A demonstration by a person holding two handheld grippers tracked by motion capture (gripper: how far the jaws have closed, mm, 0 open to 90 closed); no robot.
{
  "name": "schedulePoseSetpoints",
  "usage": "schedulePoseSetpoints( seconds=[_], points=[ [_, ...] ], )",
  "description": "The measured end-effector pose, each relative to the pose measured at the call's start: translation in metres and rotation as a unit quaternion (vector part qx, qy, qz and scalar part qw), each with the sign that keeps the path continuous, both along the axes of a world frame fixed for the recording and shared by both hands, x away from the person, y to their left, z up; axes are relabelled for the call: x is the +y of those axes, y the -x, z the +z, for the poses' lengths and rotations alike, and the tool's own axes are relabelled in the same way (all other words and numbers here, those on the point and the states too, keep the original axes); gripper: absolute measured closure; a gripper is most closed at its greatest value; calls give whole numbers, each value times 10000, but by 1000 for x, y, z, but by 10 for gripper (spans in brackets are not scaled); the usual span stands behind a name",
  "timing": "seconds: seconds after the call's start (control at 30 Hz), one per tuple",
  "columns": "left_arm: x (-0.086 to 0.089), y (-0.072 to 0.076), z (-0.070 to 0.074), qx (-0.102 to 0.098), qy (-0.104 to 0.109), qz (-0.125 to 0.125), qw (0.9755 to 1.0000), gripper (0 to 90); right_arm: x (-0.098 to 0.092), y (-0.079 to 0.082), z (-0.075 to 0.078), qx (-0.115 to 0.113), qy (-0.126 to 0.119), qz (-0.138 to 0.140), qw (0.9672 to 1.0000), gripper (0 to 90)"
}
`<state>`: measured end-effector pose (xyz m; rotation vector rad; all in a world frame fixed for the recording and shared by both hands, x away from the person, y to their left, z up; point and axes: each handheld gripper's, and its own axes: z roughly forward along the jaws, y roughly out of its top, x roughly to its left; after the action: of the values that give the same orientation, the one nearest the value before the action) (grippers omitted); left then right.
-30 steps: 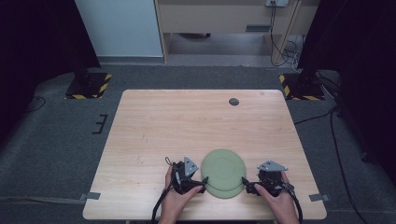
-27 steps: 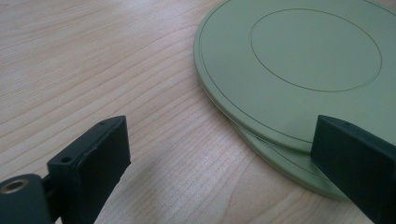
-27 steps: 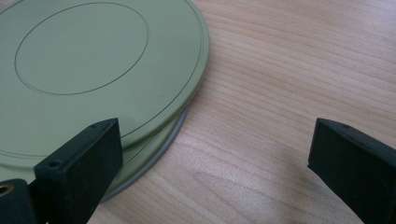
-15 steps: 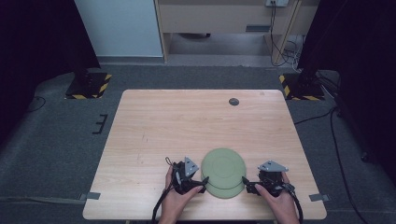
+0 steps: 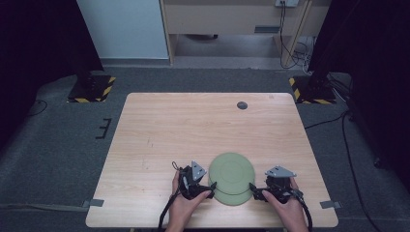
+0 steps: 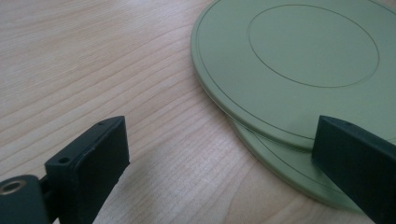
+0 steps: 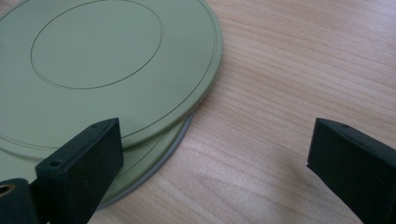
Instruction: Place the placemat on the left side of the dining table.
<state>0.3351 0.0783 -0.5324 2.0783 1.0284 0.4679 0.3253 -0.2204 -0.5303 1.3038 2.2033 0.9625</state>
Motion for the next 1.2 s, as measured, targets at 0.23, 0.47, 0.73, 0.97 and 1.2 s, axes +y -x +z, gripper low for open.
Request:
schedulePoseSetpoints(
  seconds=[0.23,0.47,0.73,0.97,1.2],
  points=[
    [-1,1,1,-67,-17,-8,10000,57,0,-3,0,-37,-5,-16,10000,45],
    [-4,6,4,-78,-19,-166,9998,60,1,3,0,-58,21,80,9999,65],
    [-6,2,1,-22,-28,-75,10000,32,1,-2,-1,-16,-24,12,10000,33],
    [-8,1,1,-70,-51,-62,9999,30,2,-4,-1,-50,-20,-94,9999,45],
    [-5,3,3,-123,-143,-91,9998,54,-1,-1,0,-44,-29,-49,10000,59]
  ],
)
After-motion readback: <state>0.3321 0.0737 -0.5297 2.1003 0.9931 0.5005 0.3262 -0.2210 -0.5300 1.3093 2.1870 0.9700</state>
